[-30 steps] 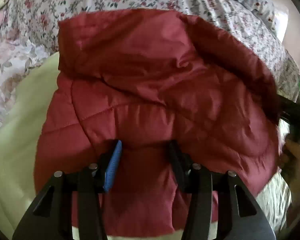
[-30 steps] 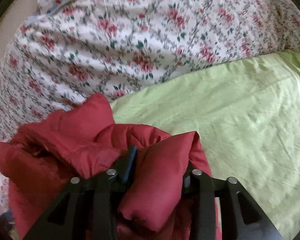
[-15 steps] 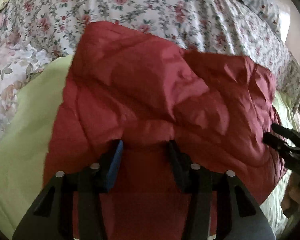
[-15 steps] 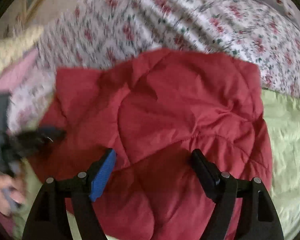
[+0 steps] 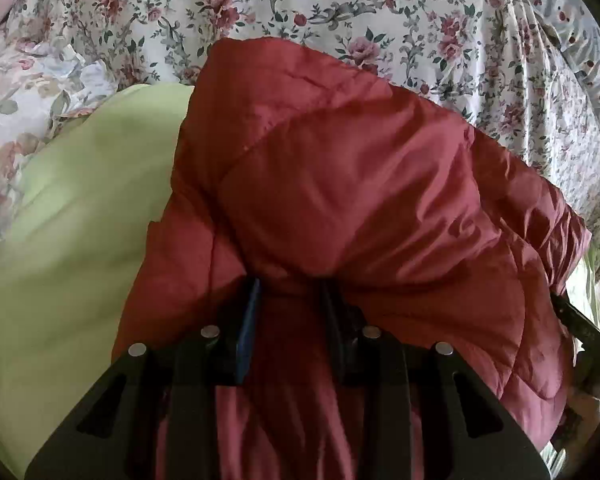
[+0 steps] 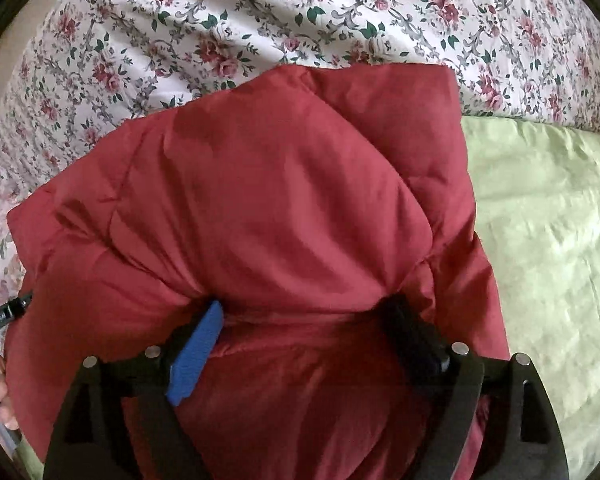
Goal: Fold large clothes
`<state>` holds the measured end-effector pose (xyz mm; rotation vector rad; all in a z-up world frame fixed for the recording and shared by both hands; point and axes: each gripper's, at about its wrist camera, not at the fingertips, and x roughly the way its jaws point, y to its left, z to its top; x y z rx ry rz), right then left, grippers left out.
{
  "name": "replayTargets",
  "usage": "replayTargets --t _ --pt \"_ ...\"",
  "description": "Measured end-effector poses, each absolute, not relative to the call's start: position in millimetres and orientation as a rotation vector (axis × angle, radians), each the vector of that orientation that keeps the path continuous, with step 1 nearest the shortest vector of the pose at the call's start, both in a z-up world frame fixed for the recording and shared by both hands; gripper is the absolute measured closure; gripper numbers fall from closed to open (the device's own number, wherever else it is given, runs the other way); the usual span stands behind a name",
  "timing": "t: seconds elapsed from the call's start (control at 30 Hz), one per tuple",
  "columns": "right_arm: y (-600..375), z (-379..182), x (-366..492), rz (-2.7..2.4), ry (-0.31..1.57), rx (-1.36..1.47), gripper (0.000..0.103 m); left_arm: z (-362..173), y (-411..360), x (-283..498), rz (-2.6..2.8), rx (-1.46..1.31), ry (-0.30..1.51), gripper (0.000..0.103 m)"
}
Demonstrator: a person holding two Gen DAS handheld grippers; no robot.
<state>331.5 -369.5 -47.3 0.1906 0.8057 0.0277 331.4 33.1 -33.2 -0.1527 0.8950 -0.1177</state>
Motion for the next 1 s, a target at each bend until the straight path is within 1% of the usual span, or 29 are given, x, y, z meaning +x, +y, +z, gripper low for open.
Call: replayTargets --t 0.37,0.63,0.73,0.83,0.93,1.0 --pt "-367.4 -44.7 333.2 0.031 0.811 0.197 0.017 -32.6 28.3 337.4 -0.113 -0.135 0.901 0.072" --pt "-380.8 -23.4 294.6 0.055 0.783 0.243 0.017 -19.8 35.1 323.2 -0.139 -0.172 0.908 0.073" --pt "-385.7 -14.7 280.6 0.071 0.780 0.258 0.015 -12.5 38.1 318.8 -0.145 -0.176 0.907 0.071" --pt "-386.9 -11.3 270.5 0.080 0.786 0.248 0.015 -4.7 41.8 310.0 -0.155 -0.180 0.893 0.067" --pt "-384.0 -11.3 261.3 0.090 0.793 0.229 0.015 1.1 42.9 295.9 -0.169 -0.192 0.876 0.060" --pt "-383.2 -10.6 253.8 0.095 0.792 0.221 0.015 7.8 46.7 283.3 -0.185 -0.205 0.851 0.050"
